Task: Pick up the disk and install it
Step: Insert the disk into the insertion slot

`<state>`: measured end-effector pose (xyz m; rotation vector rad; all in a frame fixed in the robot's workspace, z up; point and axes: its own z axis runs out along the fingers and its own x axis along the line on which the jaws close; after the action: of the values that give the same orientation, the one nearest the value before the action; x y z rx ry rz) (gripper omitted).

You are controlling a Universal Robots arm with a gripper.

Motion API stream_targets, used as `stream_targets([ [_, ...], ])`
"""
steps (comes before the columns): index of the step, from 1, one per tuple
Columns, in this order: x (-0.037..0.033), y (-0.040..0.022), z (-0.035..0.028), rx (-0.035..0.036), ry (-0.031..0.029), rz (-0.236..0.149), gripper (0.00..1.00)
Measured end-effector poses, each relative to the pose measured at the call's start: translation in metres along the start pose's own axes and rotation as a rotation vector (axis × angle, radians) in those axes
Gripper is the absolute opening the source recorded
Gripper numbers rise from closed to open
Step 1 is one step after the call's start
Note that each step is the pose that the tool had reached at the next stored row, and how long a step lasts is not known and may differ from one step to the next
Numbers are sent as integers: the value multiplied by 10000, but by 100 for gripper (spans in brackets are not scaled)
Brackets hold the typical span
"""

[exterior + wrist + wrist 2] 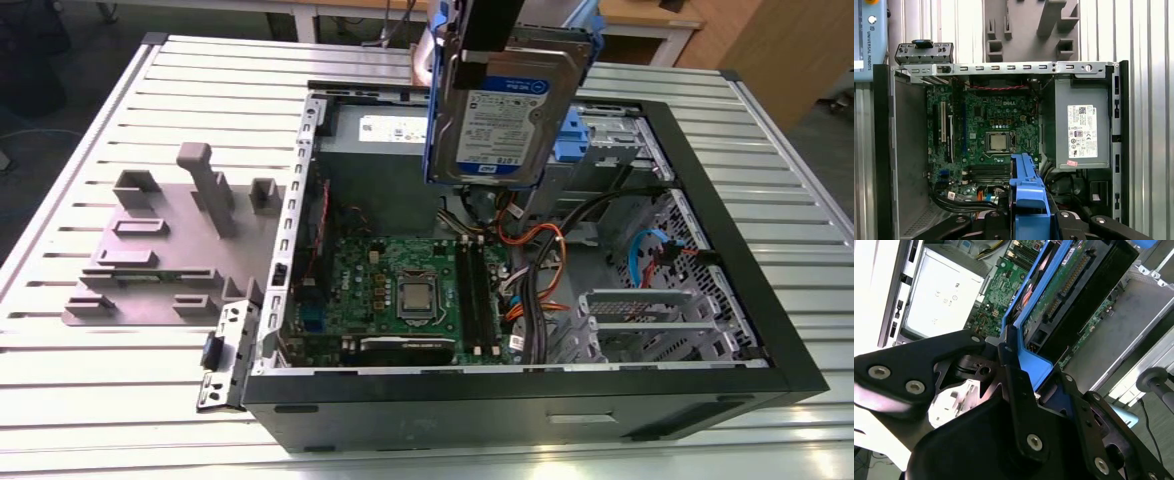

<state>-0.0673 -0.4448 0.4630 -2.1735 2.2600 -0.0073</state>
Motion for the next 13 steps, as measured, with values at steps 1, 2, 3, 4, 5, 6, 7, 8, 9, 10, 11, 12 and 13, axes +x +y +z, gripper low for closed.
stream_targets([
  [1,8,0,0,0,1,0,36],
  [2,16,0,0,0,1,0,36],
  [3,24,-1,0,0,2,0,36],
  [4,30,-1,0,0,4,0,36],
  [5,33,0,0,0,5,1,36],
  [6,34,-1,0,0,4,2,36],
  [7,36,-1,0,0,6,1,36],
  [8,37,-1,0,0,5,0,36],
  [9,37,-1,0,0,5,1,36],
  [10,37,-1,0,0,6,0,36],
  [11,37,-1,0,0,5,0,36],
  [12,39,-1,0,0,5,0,36],
  [13,43,-2,0,0,5,-1,36],
])
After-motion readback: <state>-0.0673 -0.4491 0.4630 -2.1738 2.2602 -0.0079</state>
